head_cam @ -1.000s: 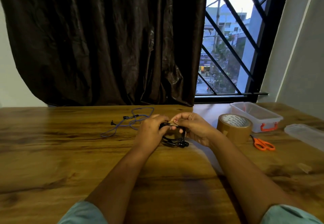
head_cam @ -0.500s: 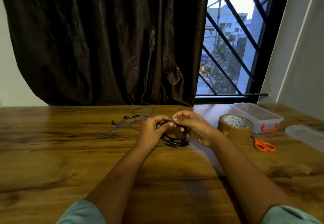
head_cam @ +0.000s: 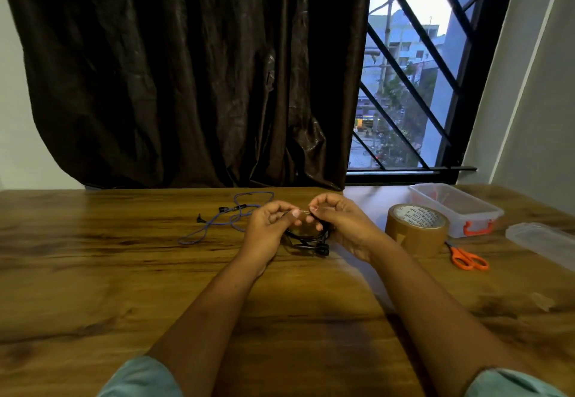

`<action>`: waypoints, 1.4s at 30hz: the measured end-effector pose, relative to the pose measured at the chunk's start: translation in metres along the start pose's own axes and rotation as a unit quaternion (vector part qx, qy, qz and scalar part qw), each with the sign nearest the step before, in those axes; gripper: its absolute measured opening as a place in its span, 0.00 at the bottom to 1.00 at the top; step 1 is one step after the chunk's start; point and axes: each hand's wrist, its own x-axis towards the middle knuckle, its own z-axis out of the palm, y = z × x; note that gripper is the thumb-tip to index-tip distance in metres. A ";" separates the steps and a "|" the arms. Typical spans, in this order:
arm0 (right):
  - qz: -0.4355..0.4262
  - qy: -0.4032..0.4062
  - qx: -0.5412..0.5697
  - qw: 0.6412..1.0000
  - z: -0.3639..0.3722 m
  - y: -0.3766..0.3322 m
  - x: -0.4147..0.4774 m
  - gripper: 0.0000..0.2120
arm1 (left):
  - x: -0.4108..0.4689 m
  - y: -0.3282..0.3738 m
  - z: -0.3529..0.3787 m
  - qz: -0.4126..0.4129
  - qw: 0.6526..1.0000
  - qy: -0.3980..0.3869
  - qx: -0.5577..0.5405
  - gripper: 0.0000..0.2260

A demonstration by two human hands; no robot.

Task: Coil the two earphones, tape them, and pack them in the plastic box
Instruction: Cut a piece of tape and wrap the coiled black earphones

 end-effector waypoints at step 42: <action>0.073 0.310 -0.376 0.870 -0.039 0.027 0.013 0.04 | 0.000 -0.017 0.007 -0.093 0.979 0.083 0.161 0.06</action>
